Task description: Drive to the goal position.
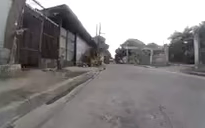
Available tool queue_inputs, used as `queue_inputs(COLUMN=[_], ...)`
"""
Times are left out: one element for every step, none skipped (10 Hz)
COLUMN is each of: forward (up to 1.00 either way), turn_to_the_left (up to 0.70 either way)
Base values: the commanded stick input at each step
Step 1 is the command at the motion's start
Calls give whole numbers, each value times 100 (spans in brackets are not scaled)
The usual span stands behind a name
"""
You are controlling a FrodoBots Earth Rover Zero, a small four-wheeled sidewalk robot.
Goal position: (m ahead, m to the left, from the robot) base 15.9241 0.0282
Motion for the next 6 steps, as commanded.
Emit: queue_inputs(forward=[70, 70, 70, 70, 70, 70], turn_to_the_left=[-10, 0, 0, 0, 0, 0])
